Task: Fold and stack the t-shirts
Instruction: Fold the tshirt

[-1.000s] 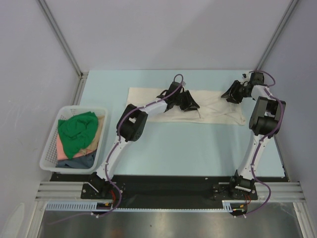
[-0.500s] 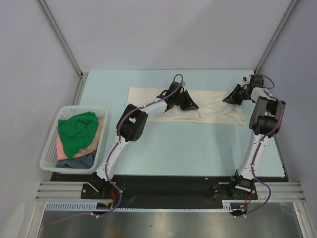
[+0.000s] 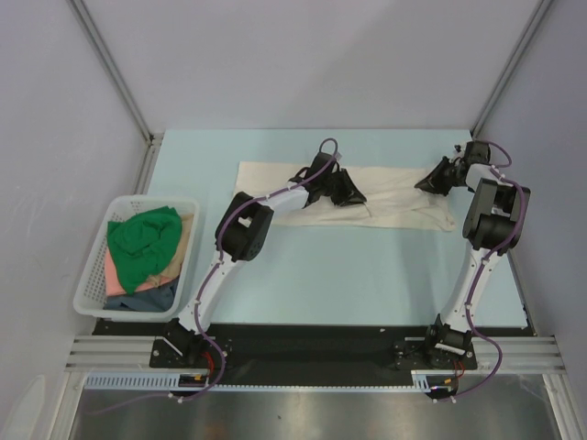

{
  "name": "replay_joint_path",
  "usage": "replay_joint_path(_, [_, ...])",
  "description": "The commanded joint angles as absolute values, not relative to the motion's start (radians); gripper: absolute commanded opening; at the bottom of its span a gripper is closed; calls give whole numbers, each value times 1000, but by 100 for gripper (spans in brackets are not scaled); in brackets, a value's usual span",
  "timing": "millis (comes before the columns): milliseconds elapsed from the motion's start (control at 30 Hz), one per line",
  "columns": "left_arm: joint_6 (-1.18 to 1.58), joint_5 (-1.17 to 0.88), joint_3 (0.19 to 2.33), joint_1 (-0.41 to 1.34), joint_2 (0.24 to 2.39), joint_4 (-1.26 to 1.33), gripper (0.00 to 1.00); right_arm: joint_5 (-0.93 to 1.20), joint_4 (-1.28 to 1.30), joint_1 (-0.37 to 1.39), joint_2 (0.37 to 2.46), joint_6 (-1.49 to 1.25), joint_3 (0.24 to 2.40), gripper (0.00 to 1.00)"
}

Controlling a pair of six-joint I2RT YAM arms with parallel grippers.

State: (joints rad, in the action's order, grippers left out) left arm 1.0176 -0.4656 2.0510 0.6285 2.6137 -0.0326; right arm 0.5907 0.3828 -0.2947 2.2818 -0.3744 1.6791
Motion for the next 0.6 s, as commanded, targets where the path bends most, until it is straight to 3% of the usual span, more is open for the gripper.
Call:
replay_joint_path(0, [982,-454,2052,617,2563,-44,26,564,340,-307,2275,-377,1700,6])
replay_joint_path(67, [950,-449,2065,620,2546,-66,41,552,371,-307,2264,-368,1716,14])
replay_joint_path(167, [876,-446,2092,620,2507,-136,49,508,480,-304,2244,-335,1776,27])
replay_joint_path(433, [663,-404,2065,615,2340,-342,52,197,768,-295,2198,-276,1965,56])
replay_joint_path(567, [505,-320,2020,601,2170,-504,52,72,876,-302,2123,-334,1921,68])
